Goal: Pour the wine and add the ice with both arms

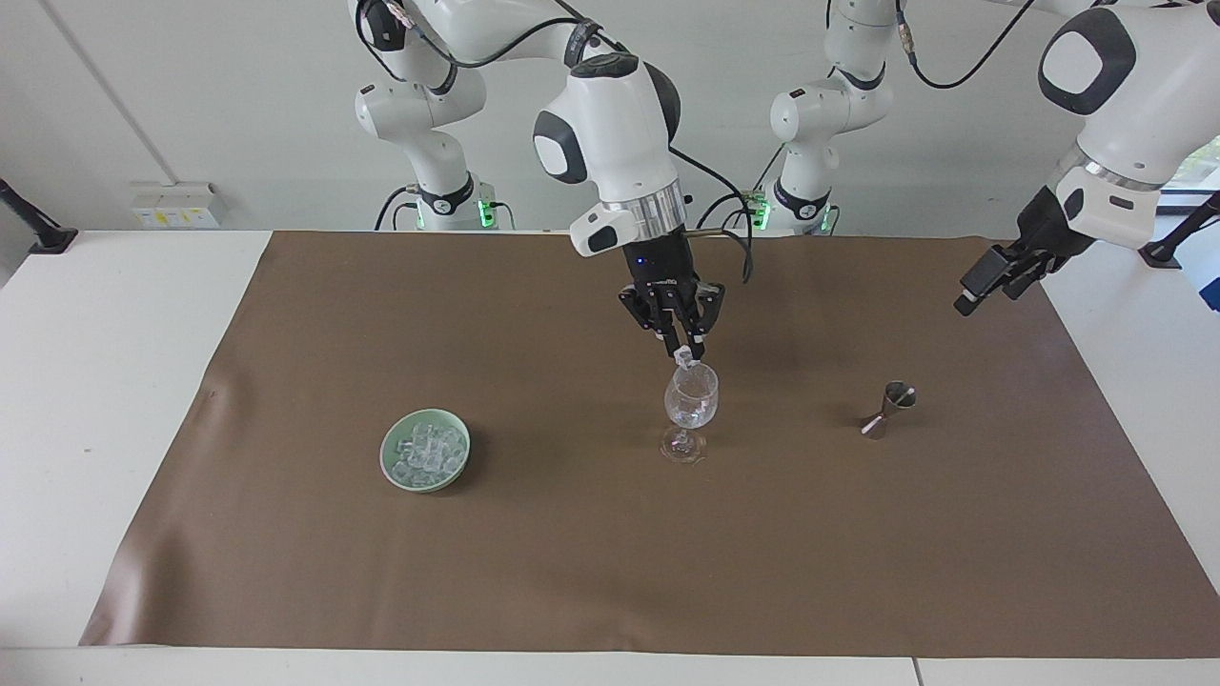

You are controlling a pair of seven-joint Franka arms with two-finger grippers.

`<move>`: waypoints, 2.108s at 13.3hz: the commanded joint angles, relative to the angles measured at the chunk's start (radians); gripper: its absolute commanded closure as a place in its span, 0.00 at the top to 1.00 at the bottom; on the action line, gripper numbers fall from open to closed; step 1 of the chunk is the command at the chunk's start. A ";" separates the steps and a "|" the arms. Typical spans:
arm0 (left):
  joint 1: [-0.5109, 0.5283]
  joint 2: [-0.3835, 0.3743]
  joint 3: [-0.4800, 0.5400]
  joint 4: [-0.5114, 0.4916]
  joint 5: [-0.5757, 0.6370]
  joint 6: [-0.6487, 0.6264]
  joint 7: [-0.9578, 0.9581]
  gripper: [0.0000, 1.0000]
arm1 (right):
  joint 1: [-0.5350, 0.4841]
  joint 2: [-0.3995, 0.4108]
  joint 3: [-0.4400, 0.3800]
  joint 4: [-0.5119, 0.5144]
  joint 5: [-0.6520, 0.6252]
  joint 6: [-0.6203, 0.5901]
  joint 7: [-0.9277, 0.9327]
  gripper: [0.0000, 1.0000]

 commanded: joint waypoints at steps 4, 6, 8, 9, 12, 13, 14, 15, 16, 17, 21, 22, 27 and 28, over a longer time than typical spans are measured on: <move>-0.065 -0.075 0.001 -0.025 0.116 -0.117 0.194 1.00 | 0.020 0.044 0.001 0.049 -0.029 0.006 0.045 0.09; -0.066 -0.075 -0.001 -0.024 0.109 -0.122 0.194 1.00 | 0.021 0.052 0.001 0.043 -0.050 0.029 0.053 0.09; -0.085 -0.074 0.001 -0.026 0.107 -0.117 0.194 1.00 | 0.021 0.050 0.001 0.037 -0.049 0.025 0.054 0.09; -0.100 -0.074 0.008 -0.026 0.107 -0.115 0.194 1.00 | 0.017 0.050 0.001 0.020 -0.049 0.025 0.054 0.09; -0.225 -0.086 0.123 -0.042 0.107 -0.144 0.192 1.00 | 0.012 0.047 0.001 -0.002 -0.047 0.026 0.054 0.10; -0.238 -0.089 0.134 -0.042 0.107 -0.145 0.194 1.00 | 0.011 0.047 0.001 -0.003 -0.047 0.025 0.054 0.10; -0.244 -0.089 0.137 -0.042 0.107 -0.151 0.192 1.00 | 0.011 0.047 0.000 -0.006 -0.047 0.025 0.054 0.10; -0.255 -0.090 0.143 -0.041 0.107 -0.166 0.192 1.00 | 0.015 0.049 0.000 -0.006 -0.046 0.026 0.056 0.10; -0.259 -0.090 0.148 -0.041 0.107 -0.168 0.189 1.00 | 0.020 0.052 0.000 -0.006 -0.047 0.026 0.062 0.10; -0.249 -0.090 0.145 -0.041 0.104 -0.168 0.188 1.00 | 0.021 0.055 0.000 -0.006 -0.050 0.028 0.067 0.10; -0.237 -0.089 0.147 -0.033 0.072 -0.166 0.186 1.00 | 0.021 0.055 0.000 -0.024 -0.050 0.029 0.067 0.10; -0.238 -0.089 0.147 -0.033 0.072 -0.164 0.189 1.00 | 0.021 0.055 0.000 -0.029 -0.052 0.029 0.067 0.10; -0.233 -0.081 0.148 -0.029 -0.008 -0.100 0.229 1.00 | 0.023 0.056 0.000 -0.034 -0.052 0.040 0.067 0.10; -0.233 -0.083 0.147 -0.027 0.013 -0.094 0.229 1.00 | 0.023 0.056 0.000 -0.034 -0.052 0.042 0.067 0.10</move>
